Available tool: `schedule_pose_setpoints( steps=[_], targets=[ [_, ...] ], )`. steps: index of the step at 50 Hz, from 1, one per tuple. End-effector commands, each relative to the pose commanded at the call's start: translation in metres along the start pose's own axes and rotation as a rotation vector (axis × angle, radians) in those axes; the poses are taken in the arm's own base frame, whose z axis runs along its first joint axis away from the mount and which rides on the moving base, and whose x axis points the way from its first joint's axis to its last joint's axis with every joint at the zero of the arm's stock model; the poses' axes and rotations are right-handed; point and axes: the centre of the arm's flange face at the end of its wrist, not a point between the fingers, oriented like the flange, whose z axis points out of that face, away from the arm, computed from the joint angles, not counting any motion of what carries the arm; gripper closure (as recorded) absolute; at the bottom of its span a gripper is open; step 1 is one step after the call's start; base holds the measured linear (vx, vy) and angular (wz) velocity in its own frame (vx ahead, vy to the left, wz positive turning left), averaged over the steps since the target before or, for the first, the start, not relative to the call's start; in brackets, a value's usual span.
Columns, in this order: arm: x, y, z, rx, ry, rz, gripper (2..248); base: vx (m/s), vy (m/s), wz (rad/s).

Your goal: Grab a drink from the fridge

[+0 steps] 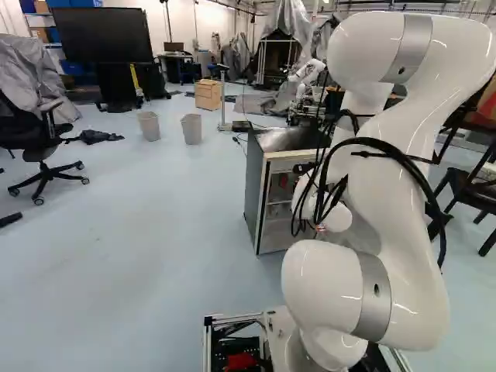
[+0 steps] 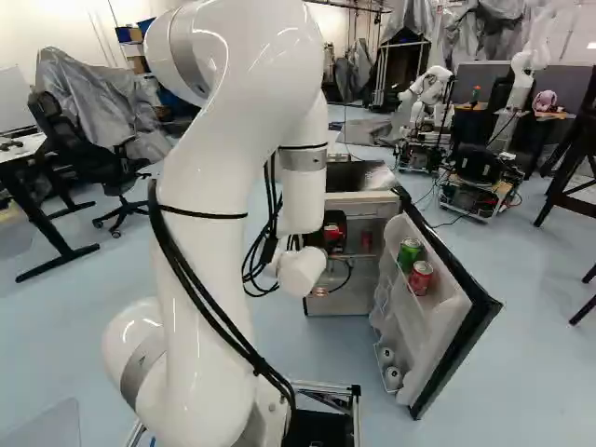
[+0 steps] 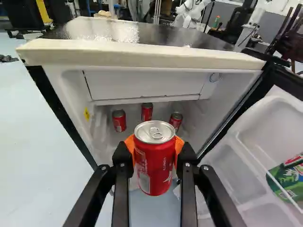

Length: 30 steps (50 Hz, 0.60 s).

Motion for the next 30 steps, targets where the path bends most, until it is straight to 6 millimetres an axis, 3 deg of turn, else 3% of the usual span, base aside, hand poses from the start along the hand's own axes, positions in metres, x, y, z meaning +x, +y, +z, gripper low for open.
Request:
schedule_pose_setpoints(
  steps=[30],
  targets=[
    [0.028,0.006,-0.015,-0.046,0.068,-0.003,152,0.0,0.0,0.0]
  ],
)
